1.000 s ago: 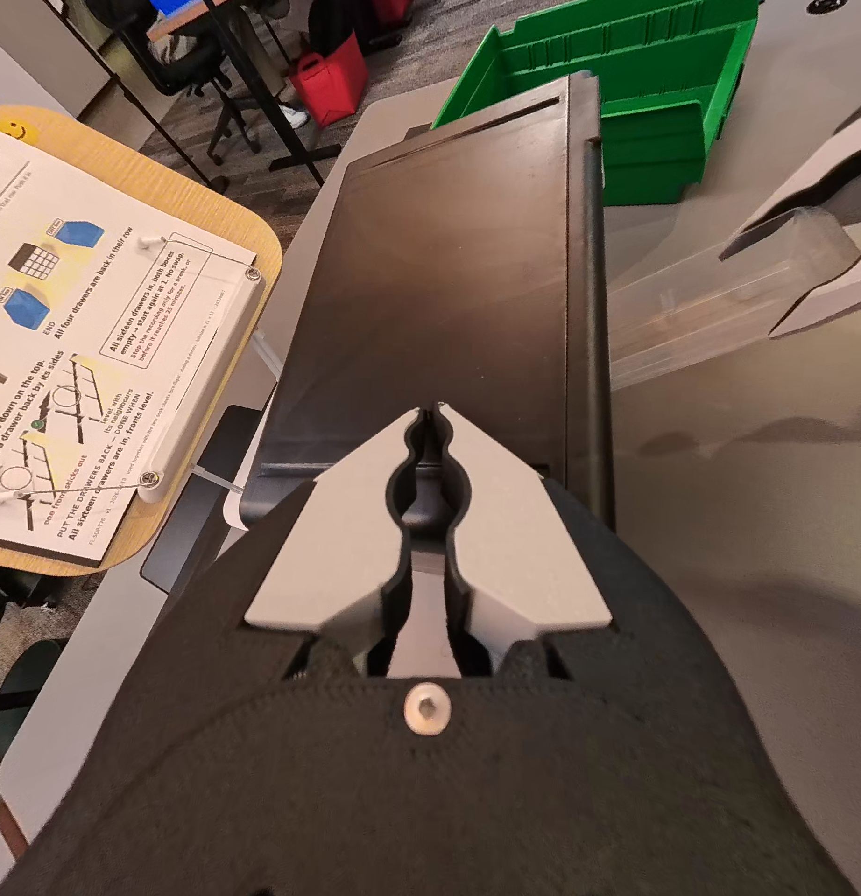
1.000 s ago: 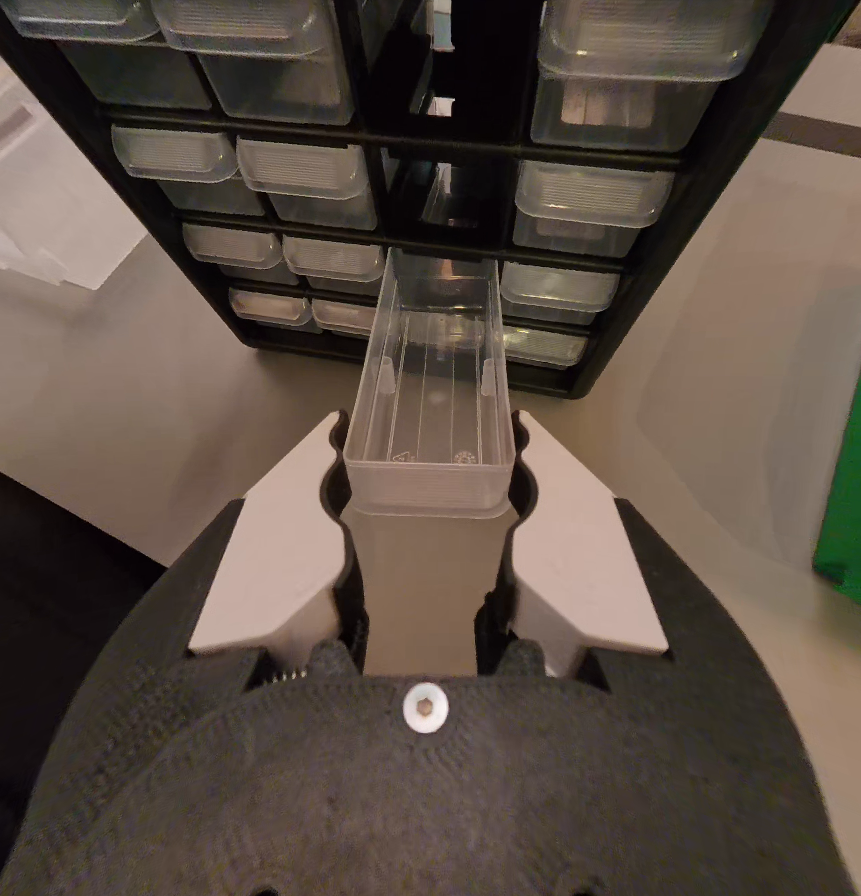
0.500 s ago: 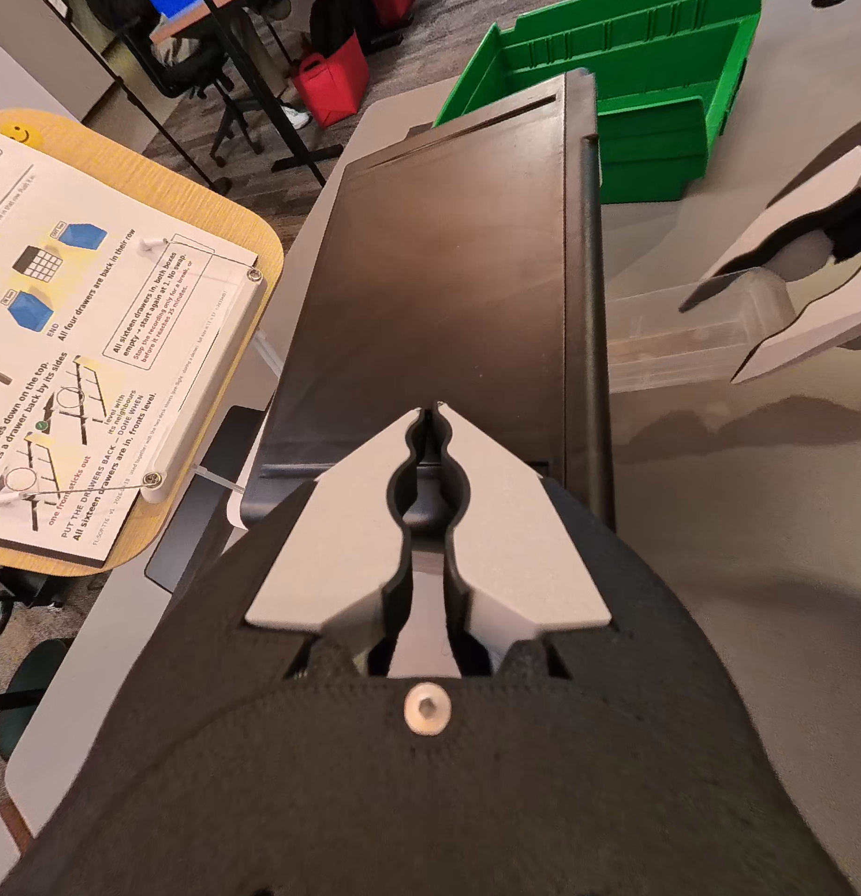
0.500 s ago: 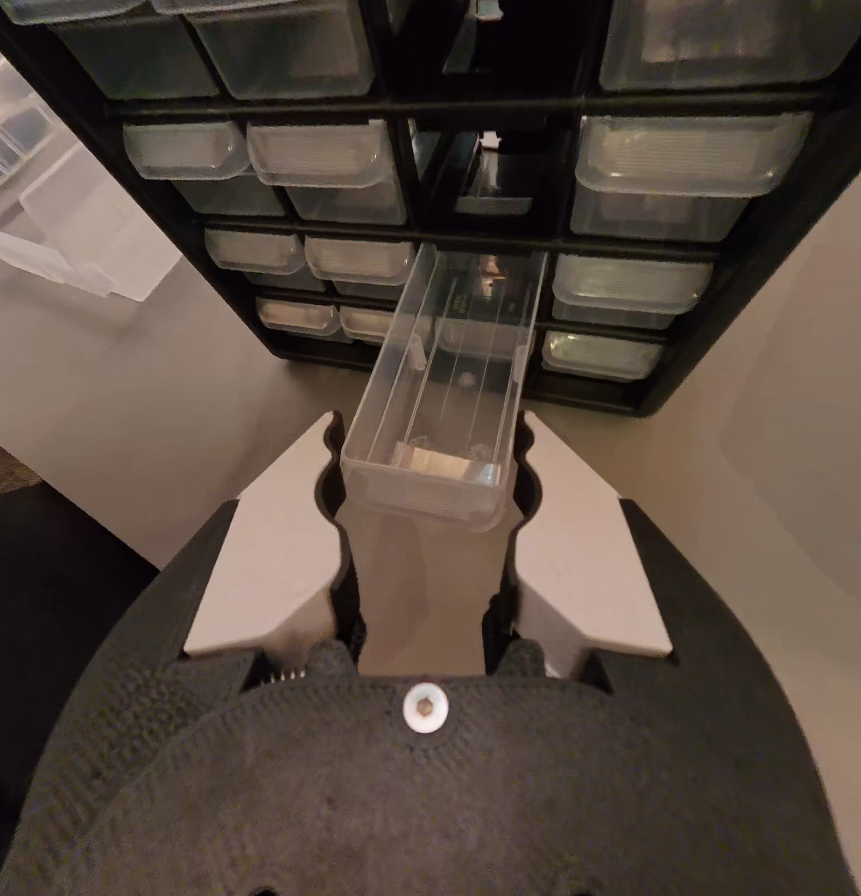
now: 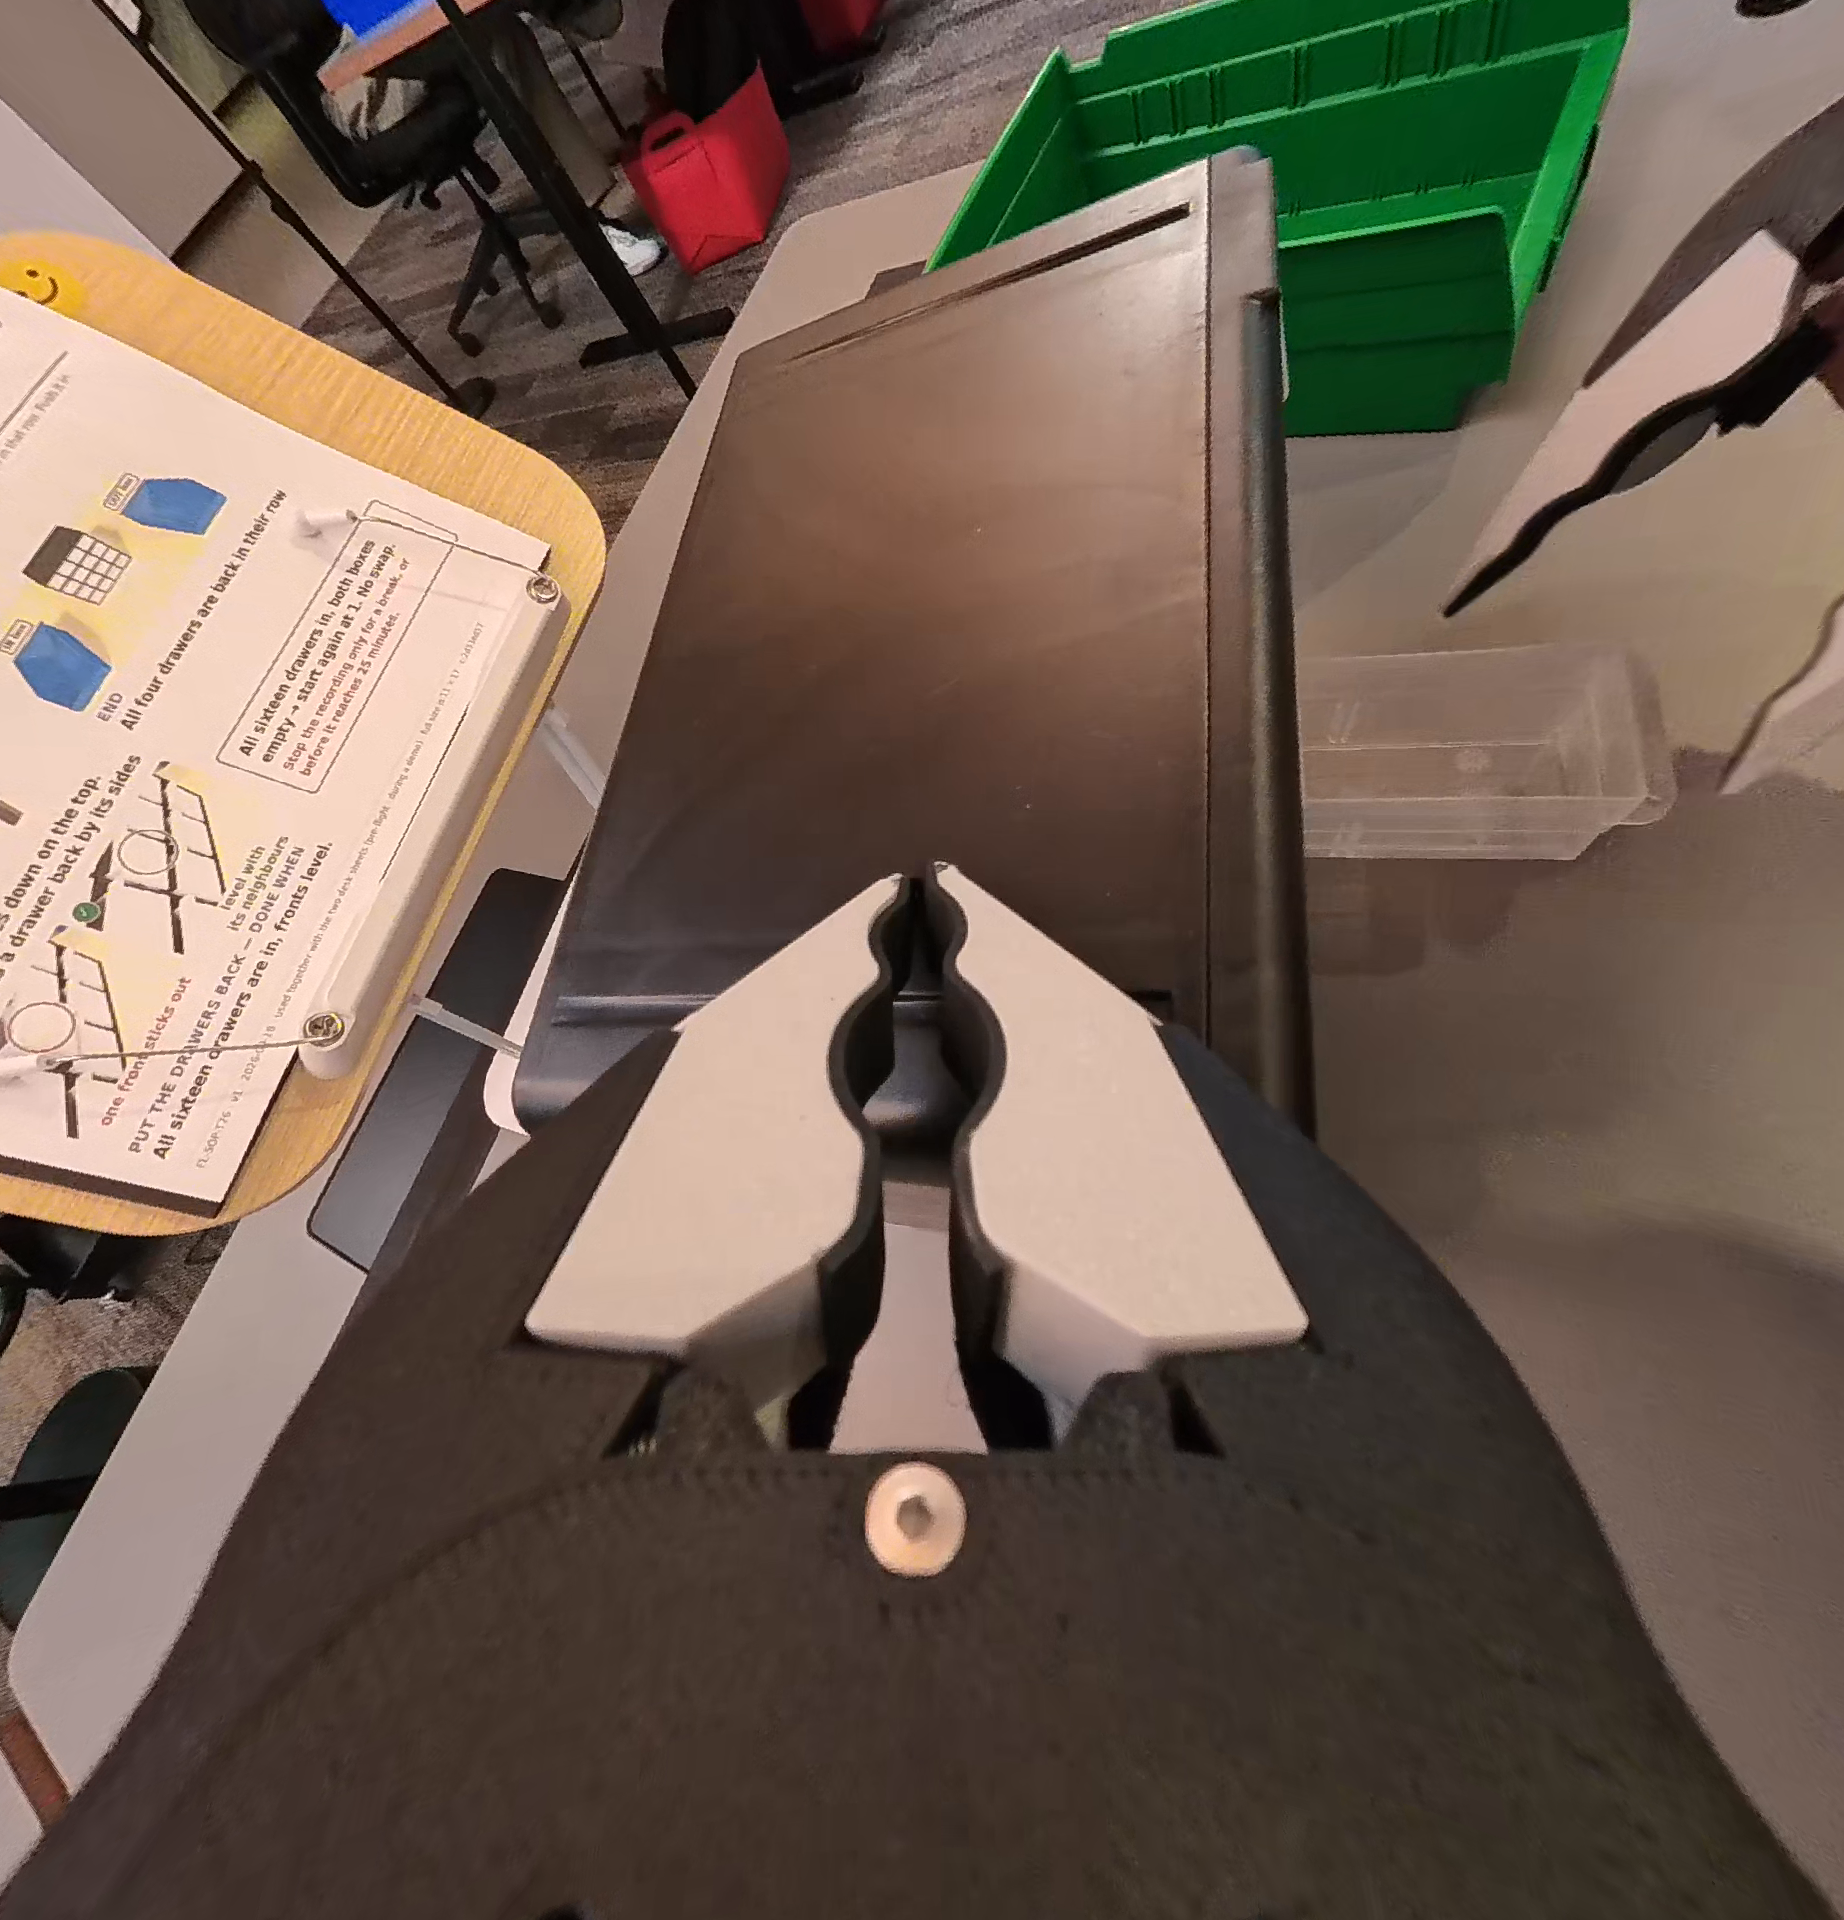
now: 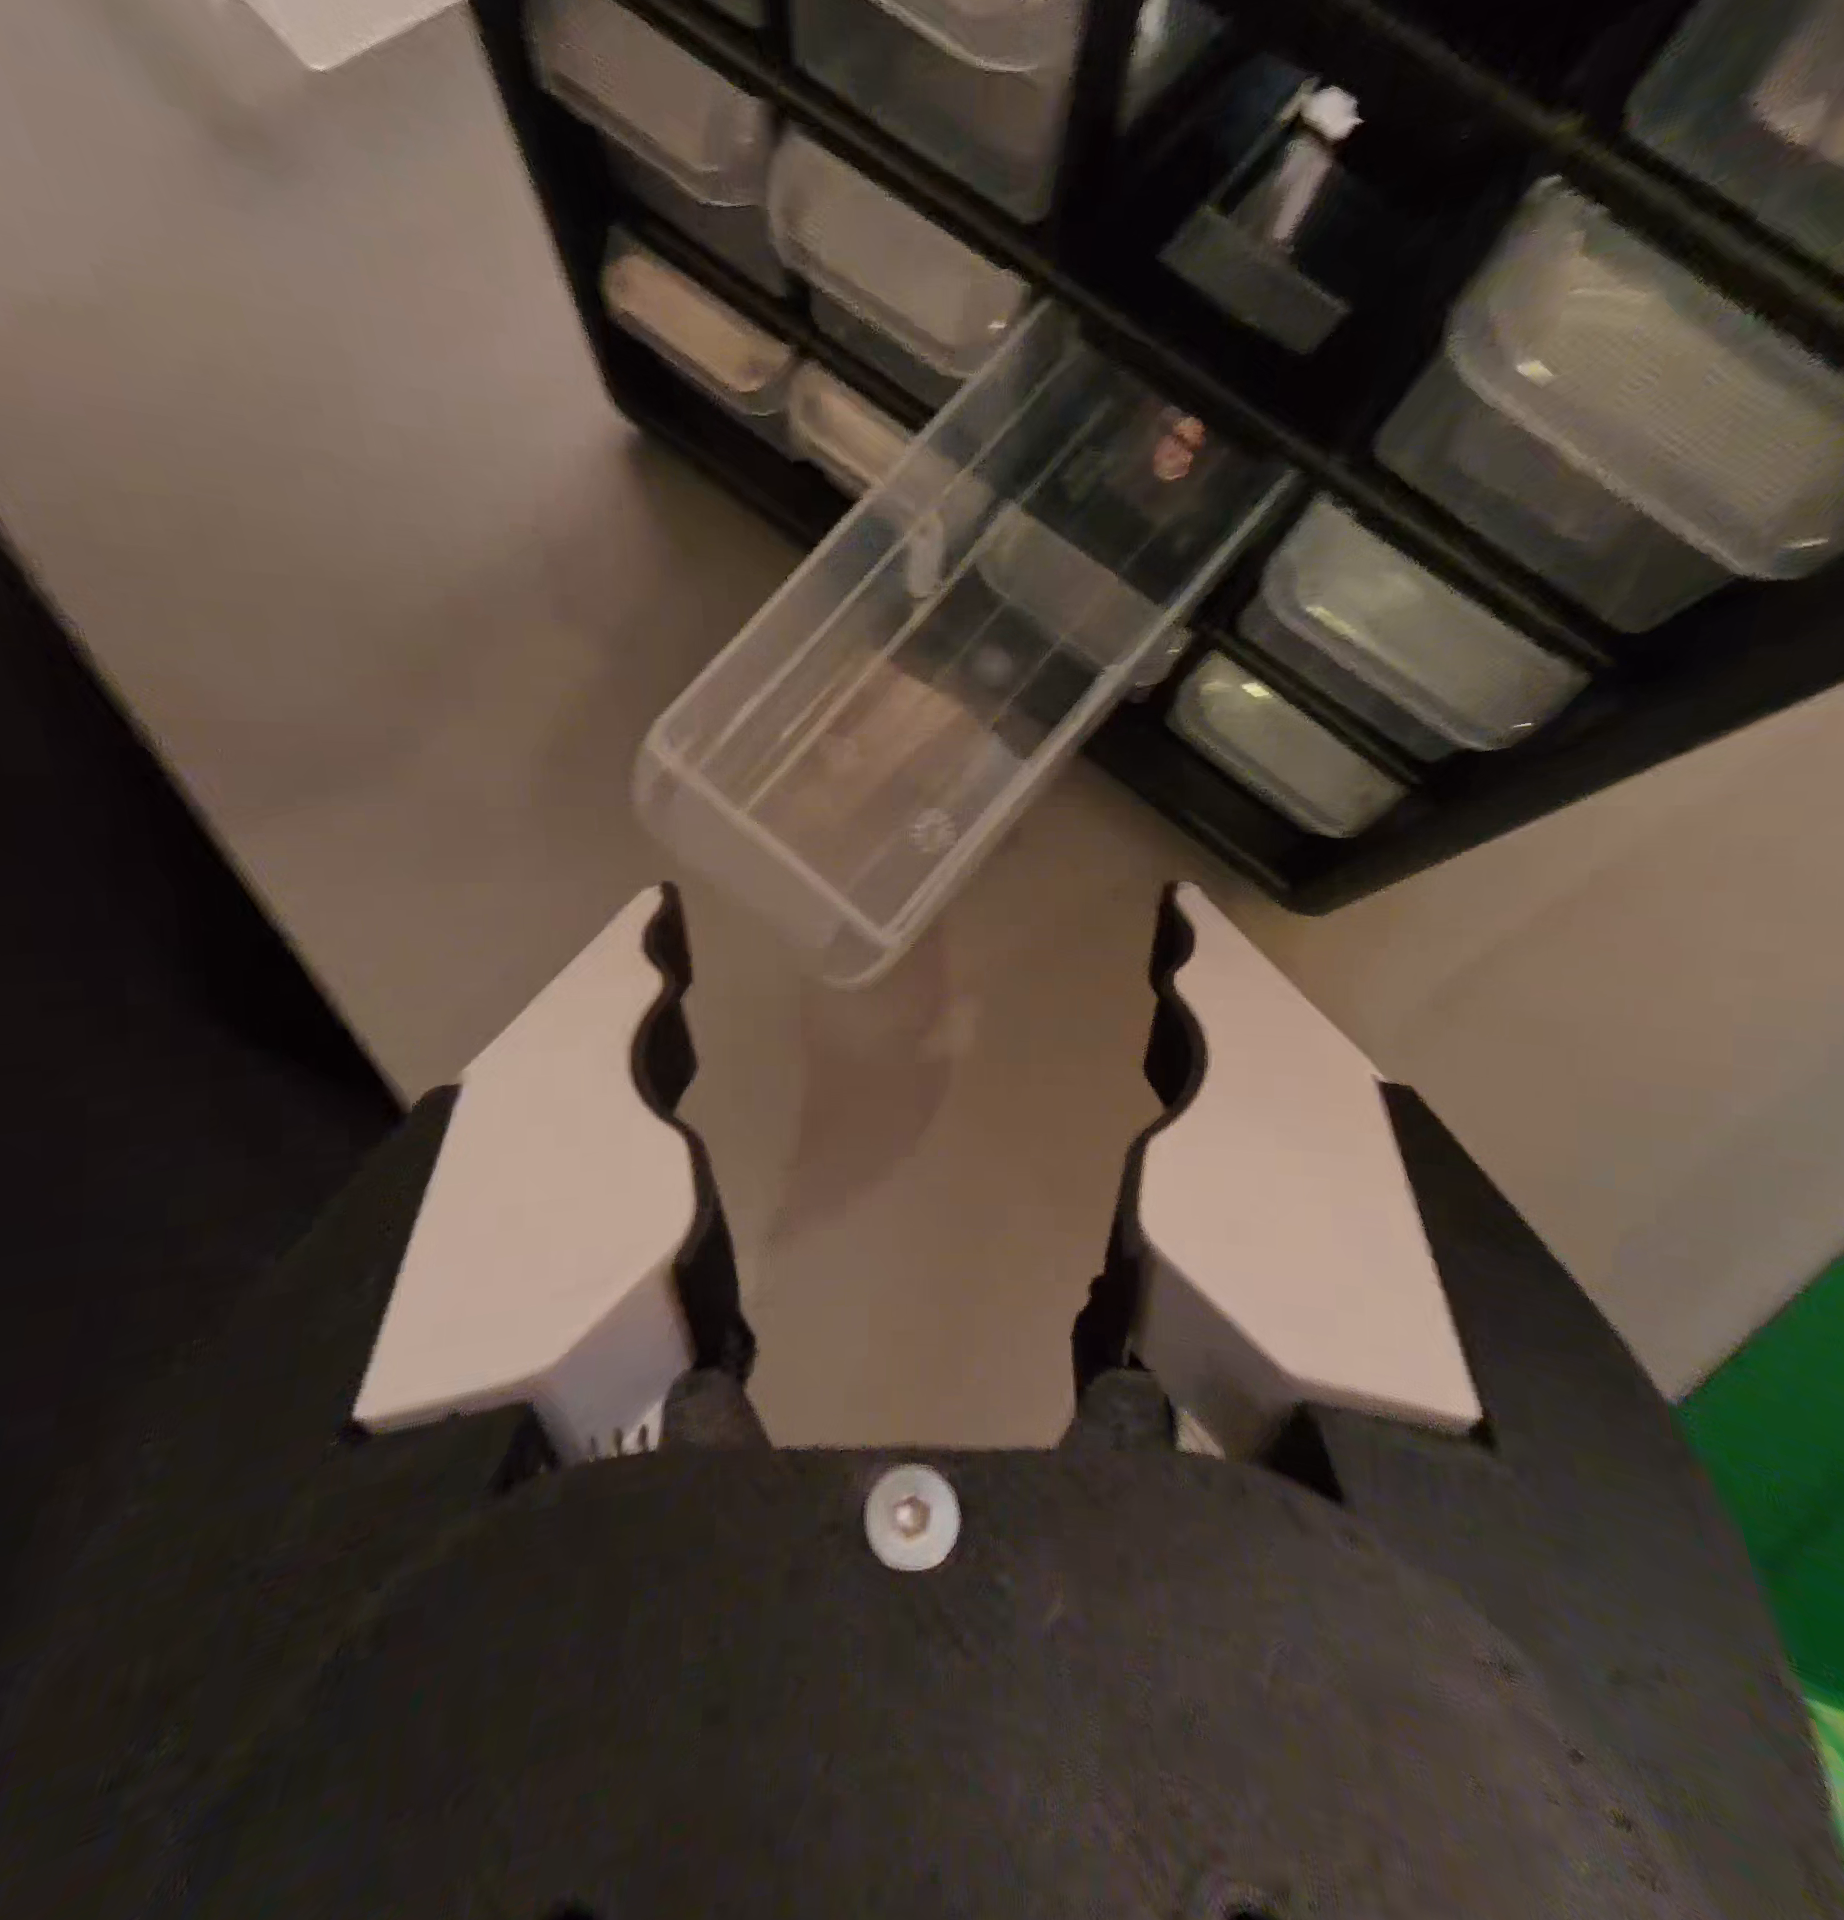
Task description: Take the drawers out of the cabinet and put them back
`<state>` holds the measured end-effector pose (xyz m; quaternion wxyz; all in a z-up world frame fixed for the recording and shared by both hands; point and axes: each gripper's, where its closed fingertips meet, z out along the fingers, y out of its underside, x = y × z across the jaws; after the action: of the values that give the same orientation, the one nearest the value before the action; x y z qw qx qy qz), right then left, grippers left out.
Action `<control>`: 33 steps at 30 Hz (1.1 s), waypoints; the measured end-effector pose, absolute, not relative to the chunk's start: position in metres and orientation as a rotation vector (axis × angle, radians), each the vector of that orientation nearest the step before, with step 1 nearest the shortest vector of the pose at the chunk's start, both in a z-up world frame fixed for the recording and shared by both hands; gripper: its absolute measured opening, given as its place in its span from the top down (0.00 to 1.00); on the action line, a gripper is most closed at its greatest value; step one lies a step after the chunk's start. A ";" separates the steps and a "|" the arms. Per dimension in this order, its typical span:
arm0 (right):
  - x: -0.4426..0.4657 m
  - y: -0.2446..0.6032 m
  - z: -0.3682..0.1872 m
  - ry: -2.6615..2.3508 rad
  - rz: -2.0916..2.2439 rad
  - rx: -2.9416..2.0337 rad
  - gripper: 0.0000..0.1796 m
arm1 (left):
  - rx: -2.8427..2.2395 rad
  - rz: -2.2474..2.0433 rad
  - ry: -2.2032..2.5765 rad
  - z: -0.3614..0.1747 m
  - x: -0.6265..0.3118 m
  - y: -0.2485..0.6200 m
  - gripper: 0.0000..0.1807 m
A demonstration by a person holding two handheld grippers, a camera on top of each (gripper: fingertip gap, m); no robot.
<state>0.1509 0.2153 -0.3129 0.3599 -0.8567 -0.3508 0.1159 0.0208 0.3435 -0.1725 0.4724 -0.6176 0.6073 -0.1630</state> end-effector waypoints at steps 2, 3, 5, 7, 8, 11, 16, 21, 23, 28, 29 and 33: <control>0.154 0.227 -0.311 -0.864 0.246 -2.195 0.51 | -1.513 -0.402 1.486 -0.173 0.021 0.344 1.00; 0.153 0.231 -0.308 -0.846 0.242 -2.191 0.56 | -1.512 -0.400 1.486 -0.173 0.021 0.343 1.00; 0.151 0.237 -0.299 -0.860 0.228 -2.159 0.71 | -1.511 -0.397 1.487 -0.173 0.021 0.343 1.00; 0.152 0.249 -0.293 -0.845 0.171 -2.138 0.70 | -1.511 -0.396 1.487 -0.173 0.021 0.343 1.00; 0.155 0.257 -0.293 -0.811 0.138 -2.145 0.68 | -1.511 -0.397 1.487 -0.173 0.021 0.343 1.00; 0.162 0.283 -0.300 -0.659 0.057 -2.162 0.67 | -1.512 -0.397 1.486 -0.173 0.021 0.343 1.00; 0.167 0.301 -0.315 -0.449 0.041 -2.198 0.57 | -1.508 -0.392 1.483 -0.173 0.022 0.344 1.00; 0.173 0.301 -0.320 -0.235 0.184 -2.195 0.53 | -1.503 -0.392 1.485 -0.173 0.022 0.344 1.00; 0.173 0.301 -0.321 -0.192 0.255 -2.199 0.53 | -1.502 -0.391 1.486 -0.173 0.022 0.344 1.00; 0.169 0.302 -0.321 -0.219 0.295 -2.195 0.50 | -1.502 -0.386 1.486 -0.173 0.022 0.344 1.00; 0.166 0.304 -0.322 -0.222 0.309 -2.195 0.47 | -1.502 -0.384 1.486 -0.173 0.022 0.344 1.00; 0.159 0.300 -0.327 -0.262 0.316 -2.242 0.39 | -1.506 -0.392 1.484 -0.173 0.022 0.345 1.00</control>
<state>0.1589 0.2998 -0.3266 0.4180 -0.8936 -0.1045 0.1259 0.0215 0.3446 -0.1728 0.4758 -0.6160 0.6070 -0.1605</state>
